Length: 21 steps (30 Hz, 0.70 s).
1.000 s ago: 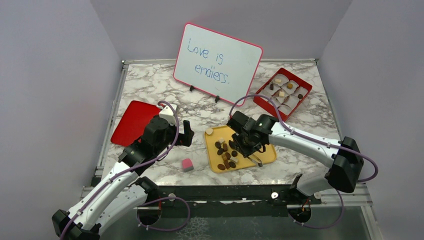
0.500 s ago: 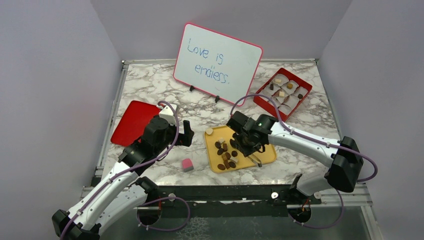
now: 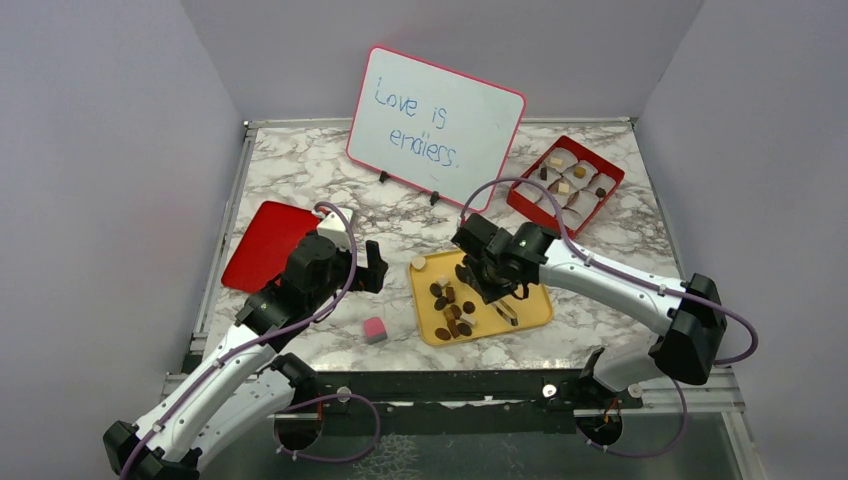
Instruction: Pack the chocolate
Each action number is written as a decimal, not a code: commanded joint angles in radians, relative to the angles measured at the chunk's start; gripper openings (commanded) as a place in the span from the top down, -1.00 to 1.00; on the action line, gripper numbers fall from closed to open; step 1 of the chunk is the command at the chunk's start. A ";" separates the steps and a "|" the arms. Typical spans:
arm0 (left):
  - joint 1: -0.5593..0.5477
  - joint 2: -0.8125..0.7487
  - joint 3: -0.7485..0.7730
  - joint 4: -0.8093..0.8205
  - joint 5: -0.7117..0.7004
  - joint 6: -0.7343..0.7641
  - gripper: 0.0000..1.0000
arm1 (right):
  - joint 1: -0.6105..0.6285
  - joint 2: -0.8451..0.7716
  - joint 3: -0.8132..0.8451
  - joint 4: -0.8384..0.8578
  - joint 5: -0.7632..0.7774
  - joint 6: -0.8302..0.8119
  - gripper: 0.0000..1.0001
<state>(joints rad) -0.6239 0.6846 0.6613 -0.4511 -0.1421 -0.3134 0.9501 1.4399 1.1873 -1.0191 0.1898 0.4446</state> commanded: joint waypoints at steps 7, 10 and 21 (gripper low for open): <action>-0.003 -0.011 0.000 0.020 0.042 0.002 -0.98 | 0.006 0.044 0.143 -0.051 0.105 0.028 0.50; -0.003 0.000 0.001 0.020 0.065 0.002 -0.98 | -0.009 0.063 0.193 -0.094 0.149 0.031 0.50; -0.003 -0.023 -0.002 0.024 0.090 0.000 -0.98 | -0.205 0.075 0.321 -0.144 0.211 0.011 0.51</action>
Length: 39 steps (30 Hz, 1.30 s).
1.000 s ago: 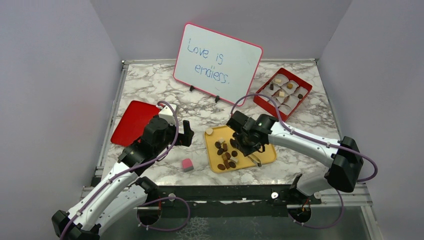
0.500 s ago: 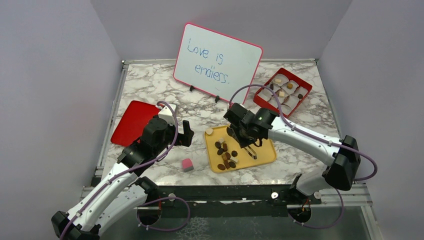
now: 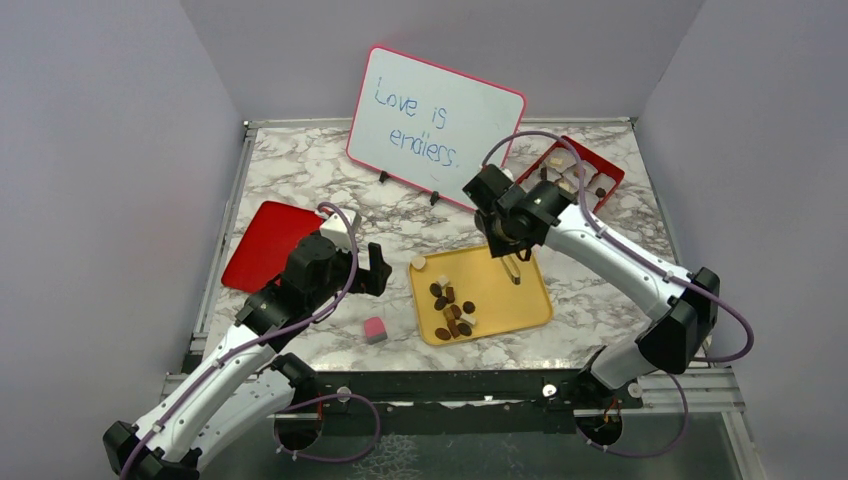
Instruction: Pack the chocolate
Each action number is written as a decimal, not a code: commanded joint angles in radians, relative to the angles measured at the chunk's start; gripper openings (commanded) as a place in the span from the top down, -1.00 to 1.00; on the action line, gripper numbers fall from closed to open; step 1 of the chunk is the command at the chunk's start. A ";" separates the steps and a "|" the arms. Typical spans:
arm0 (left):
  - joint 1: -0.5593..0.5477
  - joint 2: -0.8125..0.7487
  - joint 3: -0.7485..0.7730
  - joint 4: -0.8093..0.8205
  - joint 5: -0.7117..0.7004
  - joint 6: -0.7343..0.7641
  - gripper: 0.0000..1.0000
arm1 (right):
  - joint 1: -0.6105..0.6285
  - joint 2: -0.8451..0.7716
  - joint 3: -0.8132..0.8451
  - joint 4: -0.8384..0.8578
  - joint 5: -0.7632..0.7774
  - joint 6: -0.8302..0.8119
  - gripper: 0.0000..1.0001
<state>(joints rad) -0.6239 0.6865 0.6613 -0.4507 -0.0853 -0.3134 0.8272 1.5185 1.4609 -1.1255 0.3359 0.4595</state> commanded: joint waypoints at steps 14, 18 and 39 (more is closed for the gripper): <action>-0.005 -0.043 -0.007 0.025 0.041 -0.001 -0.98 | -0.401 0.054 0.067 0.043 0.085 -0.051 0.51; -0.005 -0.040 -0.007 0.027 0.045 -0.001 -0.98 | -0.481 0.101 0.093 0.069 0.092 -0.043 0.51; -0.016 -0.045 -0.008 0.028 0.036 0.002 -0.98 | -0.669 0.389 0.276 0.041 0.145 -0.004 0.49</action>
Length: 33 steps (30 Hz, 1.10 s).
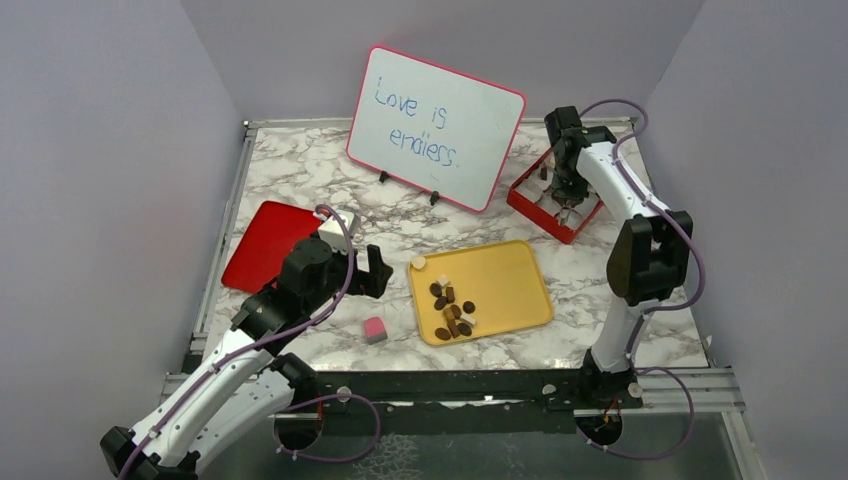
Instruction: Pack the chocolate
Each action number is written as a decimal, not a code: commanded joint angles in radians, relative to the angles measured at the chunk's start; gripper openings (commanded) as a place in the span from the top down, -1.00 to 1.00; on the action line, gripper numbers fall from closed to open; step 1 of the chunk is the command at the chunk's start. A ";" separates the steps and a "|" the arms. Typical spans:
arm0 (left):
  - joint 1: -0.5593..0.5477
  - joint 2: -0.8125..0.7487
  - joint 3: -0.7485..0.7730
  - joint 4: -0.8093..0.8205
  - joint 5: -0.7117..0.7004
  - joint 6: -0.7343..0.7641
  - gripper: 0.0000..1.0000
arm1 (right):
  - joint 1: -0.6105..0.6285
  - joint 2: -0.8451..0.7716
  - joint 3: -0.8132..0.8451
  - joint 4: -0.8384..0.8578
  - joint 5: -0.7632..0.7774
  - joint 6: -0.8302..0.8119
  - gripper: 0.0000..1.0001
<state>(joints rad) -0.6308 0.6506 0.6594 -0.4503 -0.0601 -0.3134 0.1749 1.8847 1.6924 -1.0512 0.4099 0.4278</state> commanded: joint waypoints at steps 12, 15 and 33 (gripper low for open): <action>-0.012 -0.007 -0.007 0.028 0.008 0.001 -0.98 | -0.046 0.043 0.028 -0.050 0.066 0.026 0.43; -0.012 -0.004 -0.006 0.028 0.009 0.002 -0.98 | -0.052 0.052 0.029 -0.053 0.065 0.022 0.41; -0.012 0.001 -0.006 0.032 0.008 0.003 -0.98 | -0.067 0.091 0.051 -0.051 0.040 -0.013 0.30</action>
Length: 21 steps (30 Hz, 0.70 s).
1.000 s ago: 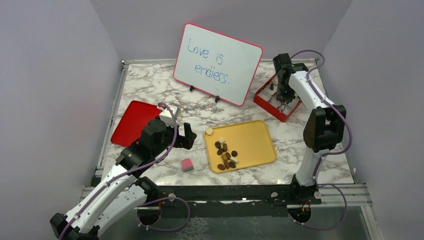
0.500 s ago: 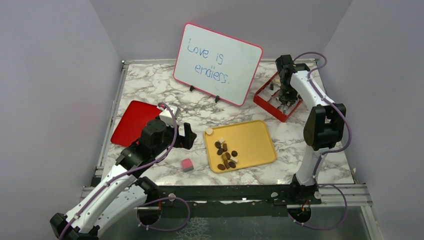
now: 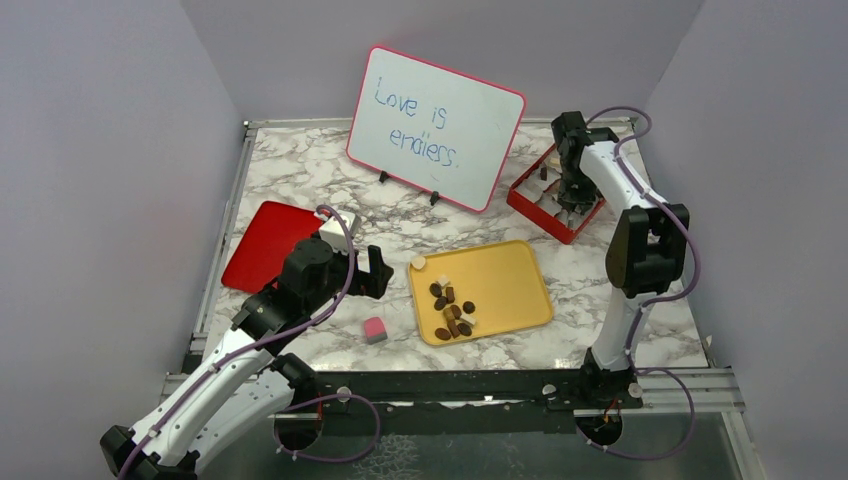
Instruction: Pack the chocolate
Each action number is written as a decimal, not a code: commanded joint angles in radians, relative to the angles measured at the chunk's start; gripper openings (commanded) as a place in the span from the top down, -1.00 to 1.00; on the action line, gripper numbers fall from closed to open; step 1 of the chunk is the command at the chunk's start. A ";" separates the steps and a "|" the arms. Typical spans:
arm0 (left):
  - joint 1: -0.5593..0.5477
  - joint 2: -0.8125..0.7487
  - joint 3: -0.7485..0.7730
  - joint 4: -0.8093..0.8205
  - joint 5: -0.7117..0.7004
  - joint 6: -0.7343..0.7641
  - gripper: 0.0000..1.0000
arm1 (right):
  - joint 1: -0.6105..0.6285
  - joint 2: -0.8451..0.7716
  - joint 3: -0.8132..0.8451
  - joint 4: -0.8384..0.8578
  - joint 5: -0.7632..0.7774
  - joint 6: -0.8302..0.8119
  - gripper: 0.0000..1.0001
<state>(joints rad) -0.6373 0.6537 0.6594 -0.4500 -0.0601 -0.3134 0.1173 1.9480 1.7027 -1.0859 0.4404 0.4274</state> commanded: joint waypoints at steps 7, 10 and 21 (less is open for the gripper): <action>-0.005 -0.001 -0.006 0.031 0.004 0.003 -0.98 | -0.010 0.020 0.095 -0.061 0.043 -0.017 0.27; -0.005 -0.001 -0.005 0.031 0.003 0.005 -0.98 | -0.010 0.005 0.107 -0.068 0.031 -0.024 0.27; -0.005 0.007 -0.005 0.029 -0.005 0.007 -0.98 | -0.010 -0.018 0.092 -0.099 0.040 -0.037 0.27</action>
<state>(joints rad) -0.6373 0.6613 0.6594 -0.4503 -0.0605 -0.3130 0.1154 1.9652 1.7828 -1.1336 0.4419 0.3916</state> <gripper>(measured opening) 0.990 0.370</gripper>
